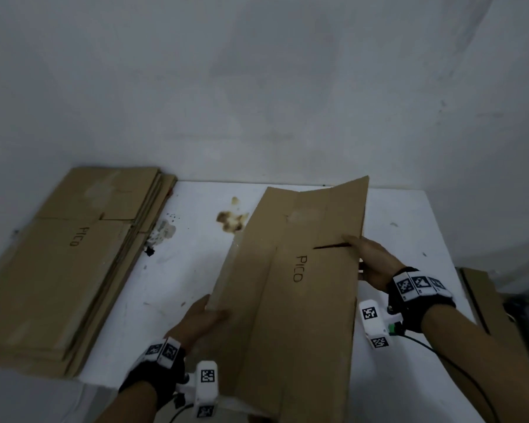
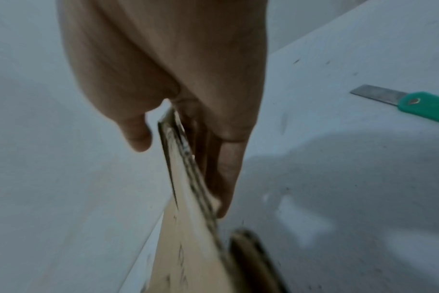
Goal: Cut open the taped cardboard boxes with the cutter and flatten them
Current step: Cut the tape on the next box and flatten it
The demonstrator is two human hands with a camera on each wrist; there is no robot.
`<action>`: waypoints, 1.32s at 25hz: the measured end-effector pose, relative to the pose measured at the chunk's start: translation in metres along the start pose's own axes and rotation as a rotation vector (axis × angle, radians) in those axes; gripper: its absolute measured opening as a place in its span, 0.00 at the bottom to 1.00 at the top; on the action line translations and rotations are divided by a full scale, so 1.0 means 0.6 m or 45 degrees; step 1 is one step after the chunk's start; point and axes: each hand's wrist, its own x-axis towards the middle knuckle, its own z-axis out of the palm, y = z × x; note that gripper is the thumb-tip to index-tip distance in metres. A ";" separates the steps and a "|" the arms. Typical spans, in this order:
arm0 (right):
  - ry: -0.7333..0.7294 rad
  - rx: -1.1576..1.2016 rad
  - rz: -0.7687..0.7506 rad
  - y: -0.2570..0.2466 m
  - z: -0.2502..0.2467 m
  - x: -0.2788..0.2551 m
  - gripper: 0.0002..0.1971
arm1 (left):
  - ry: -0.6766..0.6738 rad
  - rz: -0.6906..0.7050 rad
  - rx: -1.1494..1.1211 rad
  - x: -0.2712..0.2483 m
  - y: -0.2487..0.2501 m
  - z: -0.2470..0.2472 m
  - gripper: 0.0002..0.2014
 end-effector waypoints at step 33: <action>-0.483 -0.173 0.000 -0.106 0.831 0.098 0.06 | 1.270 0.101 0.477 -0.135 -0.137 -0.734 0.29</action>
